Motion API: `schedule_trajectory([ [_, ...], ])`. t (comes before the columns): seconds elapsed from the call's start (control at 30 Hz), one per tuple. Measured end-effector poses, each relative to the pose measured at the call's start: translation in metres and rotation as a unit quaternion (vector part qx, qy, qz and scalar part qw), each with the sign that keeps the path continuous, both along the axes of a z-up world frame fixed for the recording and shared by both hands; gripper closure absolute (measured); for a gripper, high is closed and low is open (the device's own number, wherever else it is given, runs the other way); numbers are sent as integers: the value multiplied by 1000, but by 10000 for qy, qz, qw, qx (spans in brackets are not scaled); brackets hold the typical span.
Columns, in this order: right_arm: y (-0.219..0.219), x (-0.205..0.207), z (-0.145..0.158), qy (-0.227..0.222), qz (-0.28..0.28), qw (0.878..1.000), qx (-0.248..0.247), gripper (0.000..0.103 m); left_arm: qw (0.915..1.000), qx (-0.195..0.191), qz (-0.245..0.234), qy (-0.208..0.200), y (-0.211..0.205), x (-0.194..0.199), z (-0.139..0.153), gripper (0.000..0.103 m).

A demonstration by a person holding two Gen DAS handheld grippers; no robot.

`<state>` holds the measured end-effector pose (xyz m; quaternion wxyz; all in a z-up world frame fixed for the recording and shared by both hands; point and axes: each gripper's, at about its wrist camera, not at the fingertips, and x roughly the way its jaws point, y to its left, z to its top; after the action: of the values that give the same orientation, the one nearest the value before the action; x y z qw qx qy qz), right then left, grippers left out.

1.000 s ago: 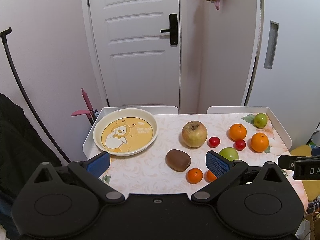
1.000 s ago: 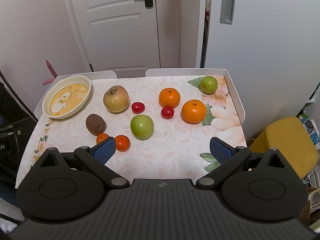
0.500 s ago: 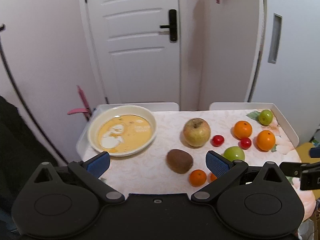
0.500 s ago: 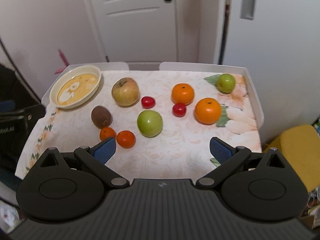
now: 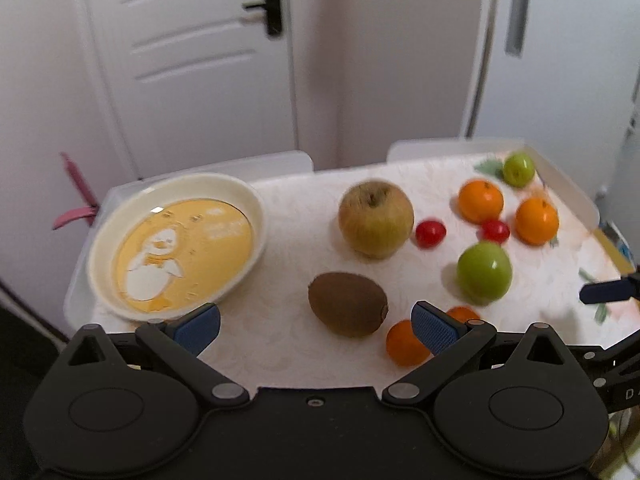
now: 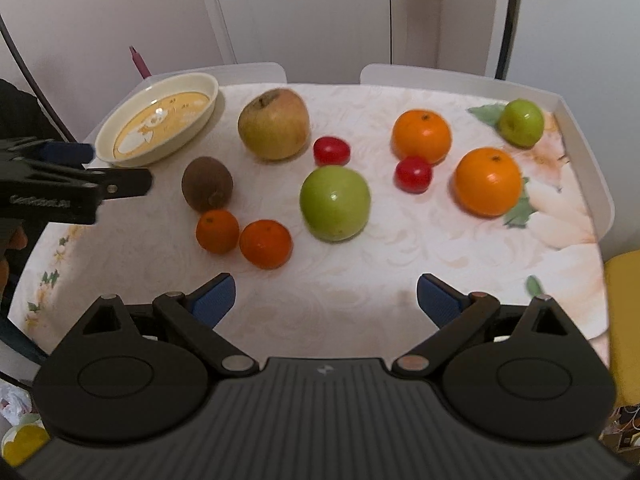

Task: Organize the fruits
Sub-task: 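Grasp the brown kiwi with the left tool while the right tool grasps a tangerine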

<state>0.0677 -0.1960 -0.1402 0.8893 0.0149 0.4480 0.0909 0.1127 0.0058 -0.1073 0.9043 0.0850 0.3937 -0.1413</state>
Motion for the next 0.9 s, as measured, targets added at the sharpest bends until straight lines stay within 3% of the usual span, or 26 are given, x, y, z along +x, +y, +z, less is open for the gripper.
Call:
schedule_trajectory([
  [0.23, 27, 8, -18, 75, -76, 9999, -96, 2, 9976, -35, -632, 297, 1, 32, -27, 3],
  [0.37, 38, 11, -24, 106, -169, 9996, -220, 13, 9946, 93, -927, 464, -3, 46, -38, 7],
  [0.57, 46, 14, -31, 183, -339, 9990, -228, 21, 9894, 122, -1342, 548, -8, 57, -46, 10],
  [0.9, 56, 18, -35, 151, -455, 9983, -324, 30, 9841, -36, -1610, 746, -10, 69, -52, 20],
])
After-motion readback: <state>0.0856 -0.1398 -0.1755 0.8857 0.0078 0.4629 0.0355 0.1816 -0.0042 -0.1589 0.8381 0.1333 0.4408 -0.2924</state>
